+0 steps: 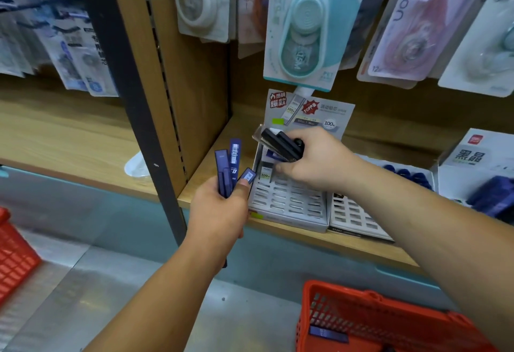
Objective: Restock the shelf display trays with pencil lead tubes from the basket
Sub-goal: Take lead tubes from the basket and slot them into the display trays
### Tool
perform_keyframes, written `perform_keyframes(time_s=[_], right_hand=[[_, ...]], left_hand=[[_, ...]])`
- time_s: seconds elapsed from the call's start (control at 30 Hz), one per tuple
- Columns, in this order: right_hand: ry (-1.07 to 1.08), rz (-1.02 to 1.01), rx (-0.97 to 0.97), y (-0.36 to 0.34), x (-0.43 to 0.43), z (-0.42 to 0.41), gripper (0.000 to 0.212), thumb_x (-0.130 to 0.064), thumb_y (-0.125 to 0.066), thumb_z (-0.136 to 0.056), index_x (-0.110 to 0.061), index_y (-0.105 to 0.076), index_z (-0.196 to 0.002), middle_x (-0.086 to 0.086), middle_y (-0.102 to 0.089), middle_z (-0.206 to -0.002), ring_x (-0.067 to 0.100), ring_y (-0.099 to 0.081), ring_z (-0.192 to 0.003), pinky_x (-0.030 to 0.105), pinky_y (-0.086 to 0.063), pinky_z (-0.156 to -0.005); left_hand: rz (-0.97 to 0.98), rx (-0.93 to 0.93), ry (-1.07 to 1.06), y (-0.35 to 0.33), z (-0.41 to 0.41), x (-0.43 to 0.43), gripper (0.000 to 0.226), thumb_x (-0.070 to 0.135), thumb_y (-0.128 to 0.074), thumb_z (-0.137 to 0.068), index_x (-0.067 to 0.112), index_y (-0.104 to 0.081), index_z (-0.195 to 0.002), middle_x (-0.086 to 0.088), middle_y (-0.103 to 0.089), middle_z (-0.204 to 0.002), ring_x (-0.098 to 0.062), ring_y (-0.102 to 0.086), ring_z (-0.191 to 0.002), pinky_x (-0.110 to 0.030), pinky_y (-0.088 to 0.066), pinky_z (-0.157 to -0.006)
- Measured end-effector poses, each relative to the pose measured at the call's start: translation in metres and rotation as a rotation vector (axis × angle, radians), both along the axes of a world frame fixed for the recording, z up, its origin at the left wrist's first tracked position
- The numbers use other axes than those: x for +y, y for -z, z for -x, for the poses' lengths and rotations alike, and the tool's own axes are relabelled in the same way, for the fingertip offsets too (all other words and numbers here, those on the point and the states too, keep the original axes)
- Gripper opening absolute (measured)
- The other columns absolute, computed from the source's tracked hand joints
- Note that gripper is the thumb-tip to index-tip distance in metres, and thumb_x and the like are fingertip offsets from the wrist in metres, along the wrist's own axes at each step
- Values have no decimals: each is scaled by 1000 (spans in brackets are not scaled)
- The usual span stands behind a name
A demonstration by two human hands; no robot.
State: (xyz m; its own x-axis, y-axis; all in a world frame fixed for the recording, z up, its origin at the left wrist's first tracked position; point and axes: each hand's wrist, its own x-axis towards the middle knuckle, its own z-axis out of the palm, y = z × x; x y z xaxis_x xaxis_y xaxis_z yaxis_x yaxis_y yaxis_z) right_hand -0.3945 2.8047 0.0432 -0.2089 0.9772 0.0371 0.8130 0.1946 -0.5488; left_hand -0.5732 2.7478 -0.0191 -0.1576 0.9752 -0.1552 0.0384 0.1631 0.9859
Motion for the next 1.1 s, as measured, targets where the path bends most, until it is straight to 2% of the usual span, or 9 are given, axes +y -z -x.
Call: perform_keyframes(time_s=[0.1,0.27,0.4,0.57,0.67,0.77,0.87,0.97,1.1], right_hand=[[-58,66,-14,-13,-7,-1,14,-17,-78,-85,-16,-72,-98,8,-74,-90,21,-70,-82,39,-59,-79],[33,11,229,-14,-18,1,11,-13,-73,-91,-12,-65,-83,0,-54,-65,1,-48,-47,17,-43,-49],[134,123,563,-18,-33,0,16,-23,-78,-91,-13,-67,-87,9,-66,-67,16,-52,-53,32,-45,-51],[161,160,621,-14,-48,-16,20,-17,-81,-89,-13,-63,-81,4,-51,-60,22,-47,-57,34,-40,-52],[207,182,685,-14,-57,-32,16,-14,-79,-89,-5,-72,-100,10,-55,-68,24,-48,-58,35,-42,-55],[254,137,730,-16,-70,-49,7,-11,-78,-90,-10,-75,-96,5,-61,-65,19,-50,-55,32,-44,-54],[420,64,816,-18,-84,-78,8,-14,-79,-89,-15,-76,-97,1,-61,-59,17,-53,-53,30,-47,-54],[550,83,965,-22,-106,-108,11,-16,-79,-89,-14,-76,-100,6,-61,-60,18,-55,-51,31,-49,-53],[610,142,1100,-19,-138,-137,6,-16,-76,-92,-14,-71,-93,9,-54,-60,20,-48,-49,30,-43,-49]], left_hand=[[-2,-1,22,-6,-4,-4,7,29,-60,-104,28,-66,-99,-10,-60,-72,-18,-49,-52,-21,-41,-41],[49,5,135,-8,-5,-12,16,28,-60,-104,14,-66,-102,-6,-64,-71,-8,-50,-42,-20,-38,-40],[78,-26,261,-14,-8,-13,20,30,-63,-103,10,-63,-99,-5,-62,-67,-14,-47,-45,-26,-37,-42],[99,-3,442,-20,-20,-19,24,27,-64,-102,3,-61,-97,-4,-58,-64,-15,-47,-48,-28,-38,-44],[84,49,530,-23,-32,-22,23,24,-63,-103,8,-59,-86,3,-54,-54,-11,-44,-43,-25,-36,-41],[59,108,594,-24,-42,-24,21,24,-65,-102,12,-60,-85,4,-54,-55,-13,-44,-46,-26,-37,-42],[57,218,637,-20,-50,-24,22,31,-67,-100,12,-61,-91,-7,-53,-68,-19,-45,-53,-31,-41,-47],[23,158,567,-23,-66,-26,38,46,-64,-100,14,-50,-84,-11,-47,-66,-18,-41,-48,-29,-38,-44],[10,-3,502,-32,-106,-34,42,53,-71,-91,17,-51,-86,-13,-48,-65,-22,-40,-47,-28,-34,-43]])
